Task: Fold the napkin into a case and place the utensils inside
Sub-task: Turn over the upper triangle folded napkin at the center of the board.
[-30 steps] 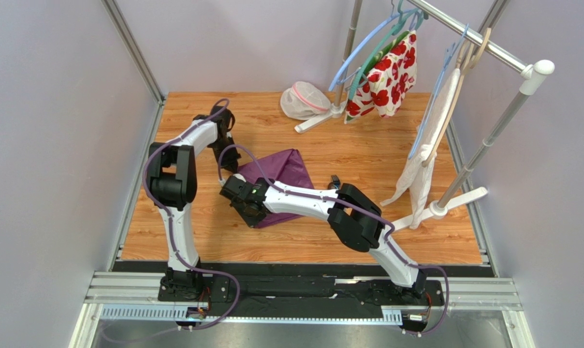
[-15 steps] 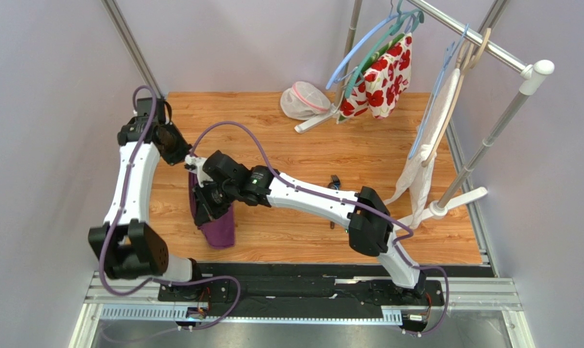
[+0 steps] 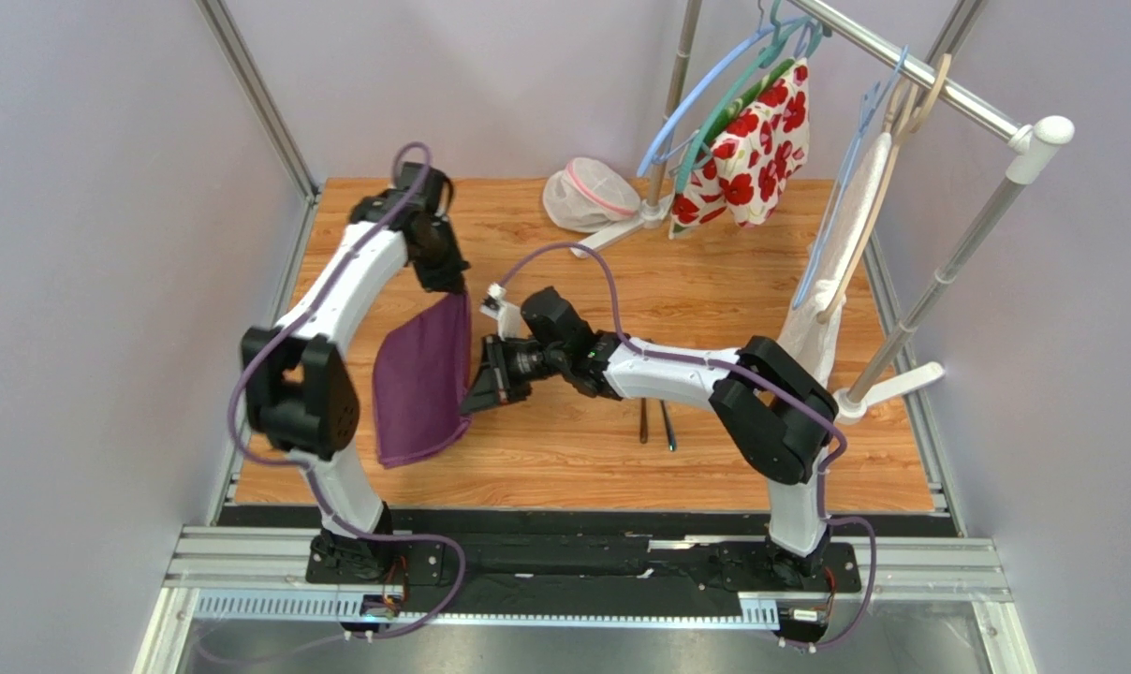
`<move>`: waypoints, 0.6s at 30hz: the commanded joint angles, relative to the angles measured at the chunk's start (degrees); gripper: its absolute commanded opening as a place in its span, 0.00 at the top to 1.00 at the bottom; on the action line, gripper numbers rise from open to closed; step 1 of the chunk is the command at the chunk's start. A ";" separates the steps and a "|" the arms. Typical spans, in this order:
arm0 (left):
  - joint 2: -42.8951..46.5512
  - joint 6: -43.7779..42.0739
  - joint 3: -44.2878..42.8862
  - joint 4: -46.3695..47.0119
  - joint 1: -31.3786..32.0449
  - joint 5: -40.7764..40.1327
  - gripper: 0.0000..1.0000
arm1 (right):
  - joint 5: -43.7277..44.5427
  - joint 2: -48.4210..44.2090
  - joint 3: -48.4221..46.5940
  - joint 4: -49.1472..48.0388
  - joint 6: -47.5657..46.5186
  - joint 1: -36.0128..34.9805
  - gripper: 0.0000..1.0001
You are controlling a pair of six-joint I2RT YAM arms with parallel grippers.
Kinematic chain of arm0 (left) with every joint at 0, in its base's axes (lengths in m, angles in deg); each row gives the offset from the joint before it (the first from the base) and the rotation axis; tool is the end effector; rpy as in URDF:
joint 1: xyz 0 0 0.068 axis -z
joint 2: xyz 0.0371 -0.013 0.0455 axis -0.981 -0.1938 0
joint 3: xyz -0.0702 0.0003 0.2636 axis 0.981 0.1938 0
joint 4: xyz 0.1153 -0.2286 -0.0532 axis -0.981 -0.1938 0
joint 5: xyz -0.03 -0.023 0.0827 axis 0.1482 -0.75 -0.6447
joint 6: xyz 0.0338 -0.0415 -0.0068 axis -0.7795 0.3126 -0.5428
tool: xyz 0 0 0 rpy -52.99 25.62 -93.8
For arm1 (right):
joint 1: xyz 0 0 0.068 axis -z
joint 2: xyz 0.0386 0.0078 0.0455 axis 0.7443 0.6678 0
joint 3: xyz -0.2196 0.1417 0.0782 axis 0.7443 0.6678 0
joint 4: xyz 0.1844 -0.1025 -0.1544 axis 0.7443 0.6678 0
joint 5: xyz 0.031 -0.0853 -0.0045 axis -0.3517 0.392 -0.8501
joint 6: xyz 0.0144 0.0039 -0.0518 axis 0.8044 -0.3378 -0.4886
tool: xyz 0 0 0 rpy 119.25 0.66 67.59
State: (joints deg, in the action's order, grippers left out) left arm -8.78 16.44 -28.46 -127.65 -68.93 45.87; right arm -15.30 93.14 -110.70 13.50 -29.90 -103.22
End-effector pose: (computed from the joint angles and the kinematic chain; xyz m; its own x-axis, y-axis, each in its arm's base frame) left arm 0.3491 -0.0616 0.3160 -0.7861 -0.4536 -0.4200 -0.3389 0.8844 -0.3208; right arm 0.2334 0.3726 0.2264 -0.8777 -0.2517 -0.4078 -0.4702 0.2872 0.8345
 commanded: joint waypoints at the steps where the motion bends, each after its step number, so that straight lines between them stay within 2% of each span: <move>1: -14.60 2.29 -9.96 7.91 6.18 -3.71 1.00 | -7.78 -3.49 11.45 -9.07 0.00 2.37 1.00; 5: -25.58 2.73 -16.38 9.66 10.84 -4.01 1.00 | -6.56 -2.00 20.33 -12.22 -3.61 7.11 1.00; 9: -29.91 2.81 -18.32 13.53 13.13 -2.78 1.00 | -6.21 -1.82 25.96 -12.86 -5.01 10.46 1.00; 16: -32.38 3.61 -19.47 15.73 14.19 -1.54 1.00 | -1.56 -3.40 26.94 -6.89 -7.65 11.96 0.97; 18: -32.47 3.43 -19.47 16.52 14.28 -0.24 1.00 | 0.46 -4.02 25.89 -0.84 -9.40 12.13 0.95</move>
State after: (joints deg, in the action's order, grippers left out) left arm -41.65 18.91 -44.72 -121.44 -53.79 46.72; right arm -13.92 92.46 -84.91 4.13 -35.58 -90.14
